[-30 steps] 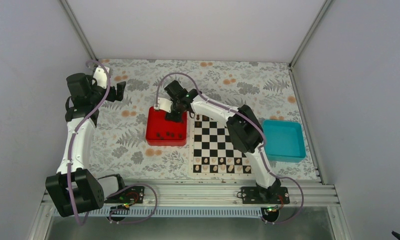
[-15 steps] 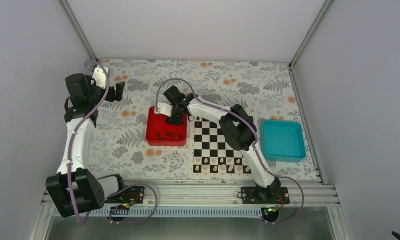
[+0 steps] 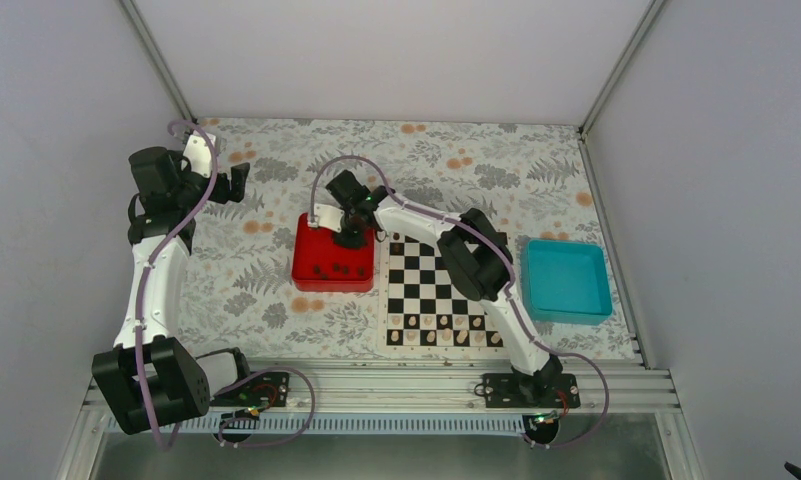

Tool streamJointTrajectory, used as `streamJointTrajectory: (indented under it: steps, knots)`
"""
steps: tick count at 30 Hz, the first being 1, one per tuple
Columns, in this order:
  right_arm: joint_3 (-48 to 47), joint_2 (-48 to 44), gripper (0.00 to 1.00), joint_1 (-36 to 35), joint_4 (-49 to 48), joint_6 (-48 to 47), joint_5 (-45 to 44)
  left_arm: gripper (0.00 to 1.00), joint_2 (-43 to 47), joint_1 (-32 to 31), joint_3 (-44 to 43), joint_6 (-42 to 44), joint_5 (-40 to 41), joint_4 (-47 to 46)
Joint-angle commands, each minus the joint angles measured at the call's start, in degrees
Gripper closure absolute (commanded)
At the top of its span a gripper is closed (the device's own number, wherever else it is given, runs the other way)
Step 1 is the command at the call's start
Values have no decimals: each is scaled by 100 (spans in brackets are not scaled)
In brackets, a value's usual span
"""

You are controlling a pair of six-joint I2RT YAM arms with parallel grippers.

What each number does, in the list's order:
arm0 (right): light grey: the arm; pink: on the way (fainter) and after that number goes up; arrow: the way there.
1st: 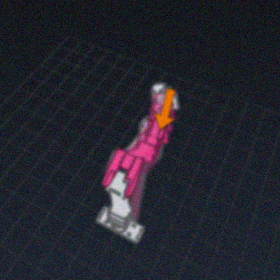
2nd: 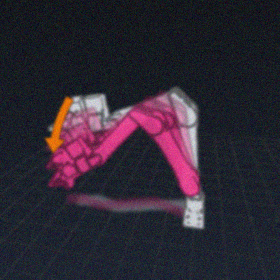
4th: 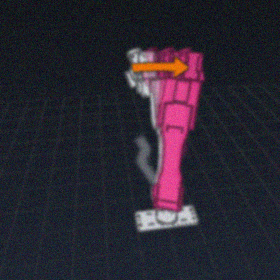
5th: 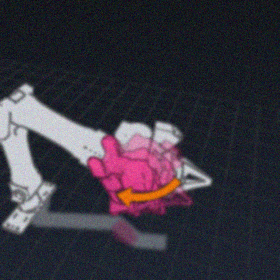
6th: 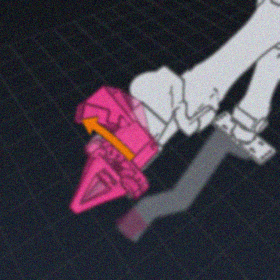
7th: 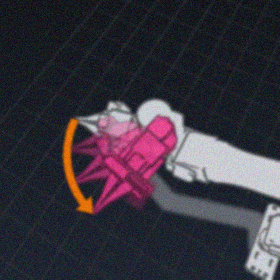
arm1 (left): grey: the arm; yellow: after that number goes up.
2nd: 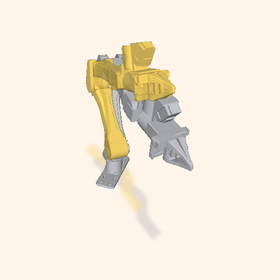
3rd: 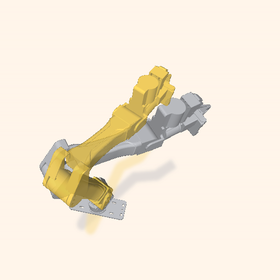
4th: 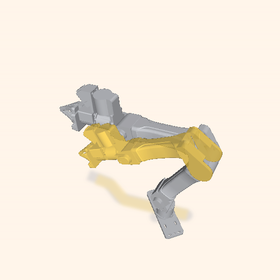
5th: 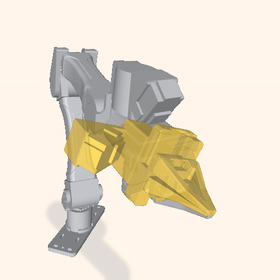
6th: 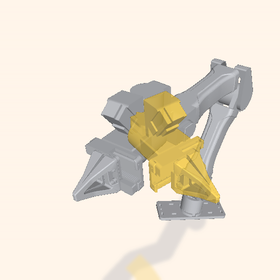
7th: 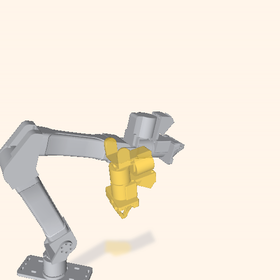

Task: Set up the chess pieces on the board
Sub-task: Pick up the chess piece from the storage box.

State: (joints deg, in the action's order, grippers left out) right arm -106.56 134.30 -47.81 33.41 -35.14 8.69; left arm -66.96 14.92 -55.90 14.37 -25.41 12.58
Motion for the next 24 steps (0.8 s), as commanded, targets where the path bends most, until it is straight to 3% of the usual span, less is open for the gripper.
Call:
streamJointTrajectory:
  steps: [1,10,16,24]
  knots:
    - [65,-451,94,46,-64,46,83,0,68,37,43,22,-126,-15]
    - [900,-2047,96,492,371,103,335,0,87,37,19,14,-150,2]
    - [2359,-3164,96,1209,122,130,363,0,85,38,20,5,-181,9]
    - [3416,-3595,95,1699,-230,122,583,0,42,38,-12,-4,-215,33]
